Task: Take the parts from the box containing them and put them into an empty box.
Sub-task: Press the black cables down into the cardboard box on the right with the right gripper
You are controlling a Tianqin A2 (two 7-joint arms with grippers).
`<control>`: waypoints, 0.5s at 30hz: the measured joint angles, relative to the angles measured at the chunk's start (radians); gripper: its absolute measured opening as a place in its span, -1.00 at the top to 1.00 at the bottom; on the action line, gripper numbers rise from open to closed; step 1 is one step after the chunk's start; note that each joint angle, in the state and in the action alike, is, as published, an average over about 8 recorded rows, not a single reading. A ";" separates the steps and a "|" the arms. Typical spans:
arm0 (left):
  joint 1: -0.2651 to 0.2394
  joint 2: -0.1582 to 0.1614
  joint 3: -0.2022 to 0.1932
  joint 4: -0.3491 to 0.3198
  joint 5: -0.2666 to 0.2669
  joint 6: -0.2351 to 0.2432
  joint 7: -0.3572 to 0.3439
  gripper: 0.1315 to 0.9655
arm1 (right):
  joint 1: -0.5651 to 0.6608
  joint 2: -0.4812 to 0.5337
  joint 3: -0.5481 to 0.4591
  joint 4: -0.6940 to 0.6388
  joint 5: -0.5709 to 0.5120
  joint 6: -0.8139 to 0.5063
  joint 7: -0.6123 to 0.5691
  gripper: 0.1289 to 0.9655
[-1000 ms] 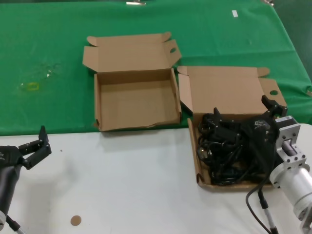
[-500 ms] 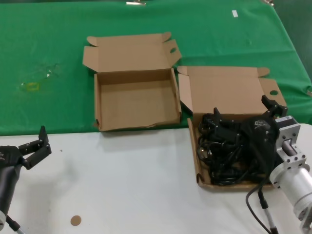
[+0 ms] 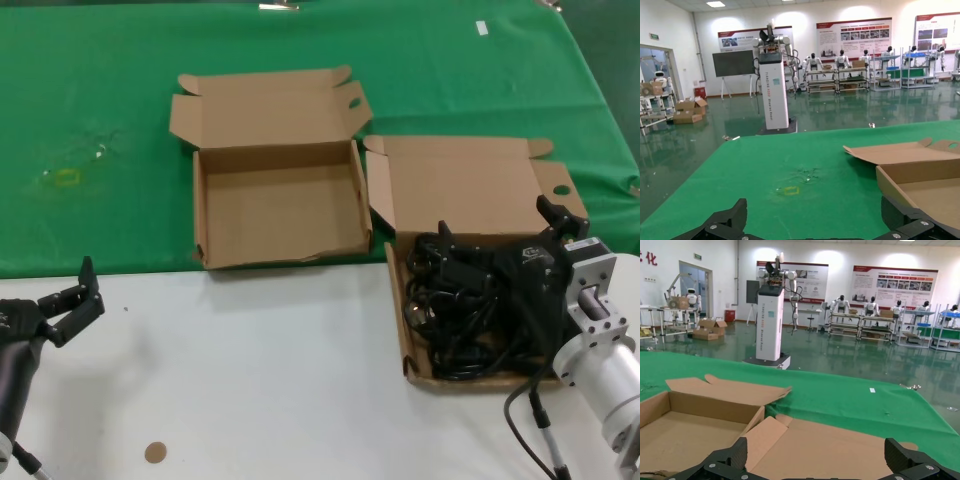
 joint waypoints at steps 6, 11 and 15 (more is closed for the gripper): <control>0.000 0.000 0.000 0.000 0.000 0.000 0.000 -0.90 | 0.000 0.000 0.000 0.000 0.000 0.000 0.000 -1.00; 0.000 0.000 0.000 0.000 0.000 0.000 0.000 -0.72 | 0.000 0.000 0.000 0.000 0.000 0.000 0.000 -1.00; 0.000 0.000 0.000 0.000 0.000 0.000 0.000 -0.62 | 0.000 0.000 0.000 0.000 0.000 0.000 0.000 -1.00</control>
